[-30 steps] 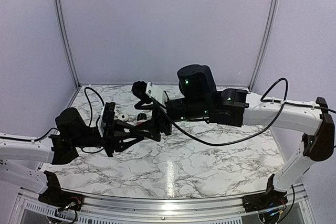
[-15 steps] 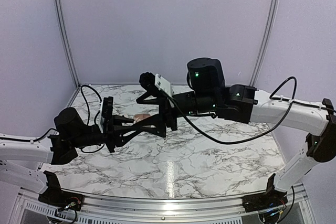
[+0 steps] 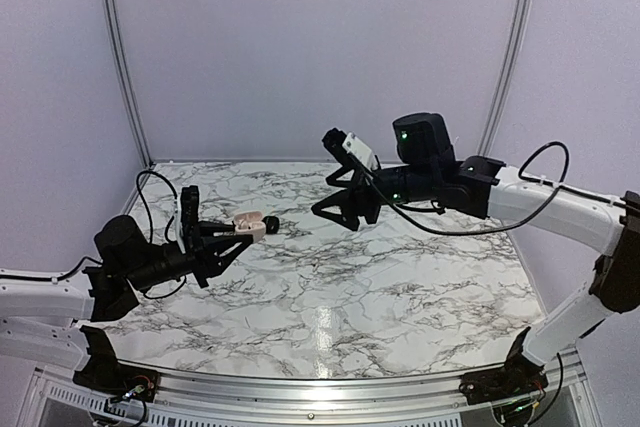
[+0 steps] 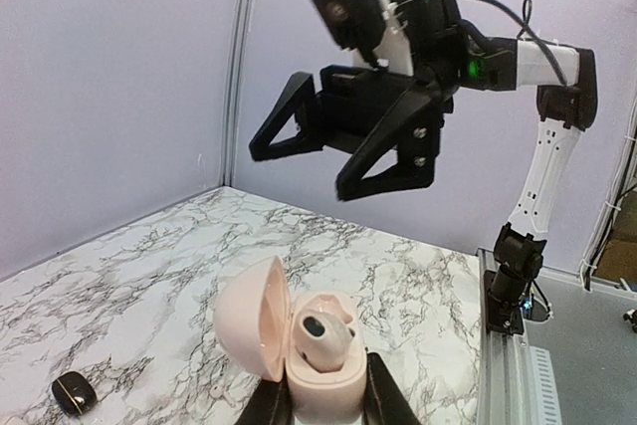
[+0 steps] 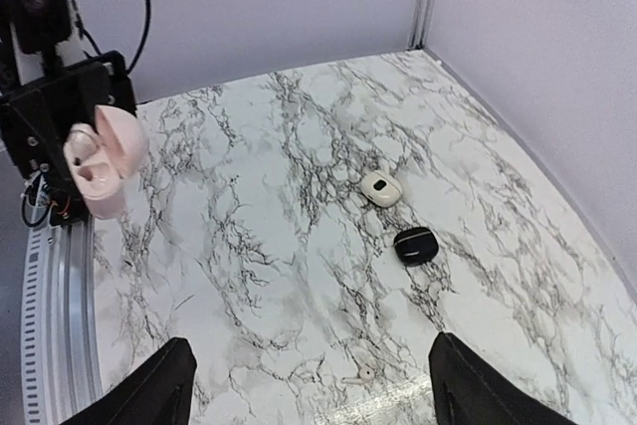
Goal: Insert the wireless bluetooth earbuds into the charging case
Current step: Adjust the left earbud in the left side groove of the charging case, then move the right earbud to the center of the board.
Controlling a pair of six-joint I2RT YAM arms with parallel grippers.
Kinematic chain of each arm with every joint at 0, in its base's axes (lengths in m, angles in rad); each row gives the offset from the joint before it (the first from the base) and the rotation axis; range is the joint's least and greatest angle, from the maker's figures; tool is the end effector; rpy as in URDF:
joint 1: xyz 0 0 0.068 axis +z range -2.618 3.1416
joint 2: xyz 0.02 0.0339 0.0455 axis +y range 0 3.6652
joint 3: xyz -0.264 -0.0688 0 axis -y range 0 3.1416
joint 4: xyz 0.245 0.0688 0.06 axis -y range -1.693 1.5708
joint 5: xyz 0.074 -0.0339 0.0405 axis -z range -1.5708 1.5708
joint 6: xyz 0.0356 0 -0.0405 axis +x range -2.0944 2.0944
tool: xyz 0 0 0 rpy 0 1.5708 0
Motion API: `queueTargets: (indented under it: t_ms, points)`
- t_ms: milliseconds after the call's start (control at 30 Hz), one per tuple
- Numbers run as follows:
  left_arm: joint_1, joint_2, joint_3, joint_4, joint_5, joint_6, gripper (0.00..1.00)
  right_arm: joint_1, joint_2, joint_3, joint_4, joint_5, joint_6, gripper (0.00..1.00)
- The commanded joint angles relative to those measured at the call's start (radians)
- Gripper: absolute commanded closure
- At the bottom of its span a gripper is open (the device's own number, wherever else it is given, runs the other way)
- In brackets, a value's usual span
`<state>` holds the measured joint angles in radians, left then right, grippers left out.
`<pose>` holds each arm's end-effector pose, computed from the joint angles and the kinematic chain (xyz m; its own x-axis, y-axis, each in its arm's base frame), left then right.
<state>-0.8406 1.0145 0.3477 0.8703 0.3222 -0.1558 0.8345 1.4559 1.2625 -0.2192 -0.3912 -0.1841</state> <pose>0.1355 -0.1683 0.2551 -0.0086 -0.2111 -0.9774 0.9234 0.3734 -0.0887 0.2180 0.2608 0.3447 -0.0964 -0.3584 -0.9286 -0.9533 0.3015 -0.0174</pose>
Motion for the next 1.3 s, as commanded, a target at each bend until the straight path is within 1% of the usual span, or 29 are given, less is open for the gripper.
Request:
queueTargets:
  t_ms: [0,100,233,367,433,567,833,900,933,1000,1067,1167,1267]
  points:
    - [0.003,-0.042,-0.031,0.005,-0.002,0.039,1.0,-0.036,0.104,0.003,-0.102,0.077,0.067,0.21]
    - [0.002,-0.04,-0.032,0.0,-0.002,0.044,1.0,-0.055,0.204,0.03,-0.14,0.087,0.106,0.26]
    - [0.003,-0.029,-0.028,-0.005,0.015,0.043,1.0,-0.073,0.384,0.141,-0.272,0.078,0.11,0.35]
    - [0.003,-0.027,-0.032,-0.005,0.013,0.045,1.0,-0.075,0.492,0.196,-0.297,0.08,0.115,0.41]
    - [0.002,-0.024,-0.031,-0.005,0.016,0.046,1.0,-0.075,0.526,0.224,-0.302,0.079,0.119,0.45]
    - [0.003,-0.022,-0.029,-0.005,0.022,0.051,1.0,-0.075,0.58,0.27,-0.313,0.066,0.121,0.49]
    - [0.003,-0.017,-0.027,-0.007,0.023,0.057,1.0,-0.074,0.644,0.327,-0.339,0.059,0.109,0.52]
    - [0.003,-0.014,-0.026,-0.007,0.022,0.057,1.0,-0.074,0.657,0.341,-0.34,0.067,0.107,0.51]
    - [0.003,-0.012,-0.024,-0.007,0.024,0.058,1.0,-0.073,0.667,0.351,-0.348,0.071,0.106,0.48]
    - [0.002,-0.01,-0.023,-0.007,0.025,0.058,1.0,-0.067,0.675,0.36,-0.355,0.097,0.11,0.35]
    - [0.003,-0.011,-0.023,-0.007,0.025,0.058,1.0,-0.055,0.676,0.357,-0.356,0.122,0.114,0.28]
    - [0.003,-0.011,-0.021,-0.007,0.026,0.06,1.0,-0.037,0.678,0.351,-0.354,0.157,0.117,0.24]
    - [0.003,-0.006,-0.016,-0.007,0.026,0.06,1.0,-0.027,0.685,0.348,-0.358,0.199,0.117,0.22]
